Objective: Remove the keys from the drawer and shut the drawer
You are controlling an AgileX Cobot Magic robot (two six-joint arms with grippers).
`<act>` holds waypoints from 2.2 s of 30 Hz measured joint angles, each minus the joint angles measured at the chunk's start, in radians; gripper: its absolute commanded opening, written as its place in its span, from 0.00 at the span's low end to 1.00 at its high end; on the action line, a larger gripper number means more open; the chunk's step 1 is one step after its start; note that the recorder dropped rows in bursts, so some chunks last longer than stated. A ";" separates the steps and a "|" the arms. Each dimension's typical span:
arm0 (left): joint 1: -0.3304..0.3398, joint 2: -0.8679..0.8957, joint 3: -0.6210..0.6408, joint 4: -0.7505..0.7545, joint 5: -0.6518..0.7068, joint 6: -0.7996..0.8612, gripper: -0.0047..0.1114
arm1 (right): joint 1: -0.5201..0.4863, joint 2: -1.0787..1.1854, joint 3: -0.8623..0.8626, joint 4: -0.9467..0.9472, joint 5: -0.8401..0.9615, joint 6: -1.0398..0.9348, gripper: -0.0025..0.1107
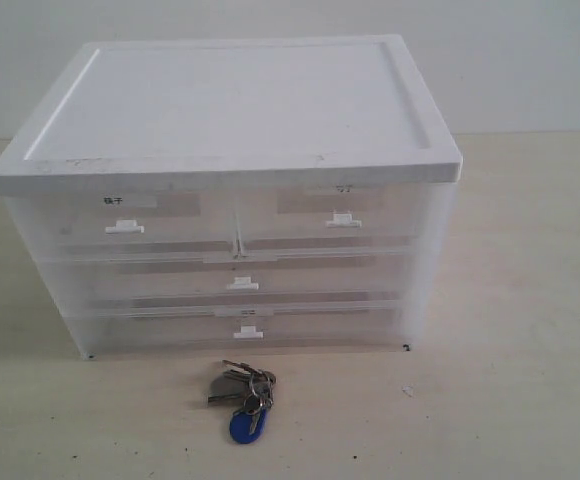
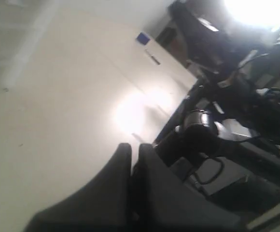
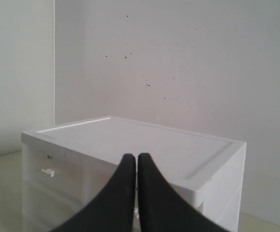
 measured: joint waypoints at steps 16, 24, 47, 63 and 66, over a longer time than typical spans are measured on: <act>0.000 0.000 0.076 -1.128 -0.398 2.059 0.08 | 0.000 0.000 0.000 0.000 0.000 0.000 0.02; 0.073 0.000 0.093 -1.244 -0.412 2.192 0.08 | 0.000 0.000 0.000 0.000 -0.012 0.000 0.02; 1.423 -0.157 0.095 -1.365 -0.412 1.999 0.08 | 0.000 0.000 0.000 0.000 -0.014 0.000 0.02; 1.645 -0.207 0.095 -1.342 -0.426 1.999 0.08 | 0.000 0.000 0.000 0.000 -0.016 0.000 0.02; 1.645 -0.207 0.095 -1.282 -0.403 1.999 0.08 | 0.000 0.000 0.000 0.000 -0.016 0.000 0.02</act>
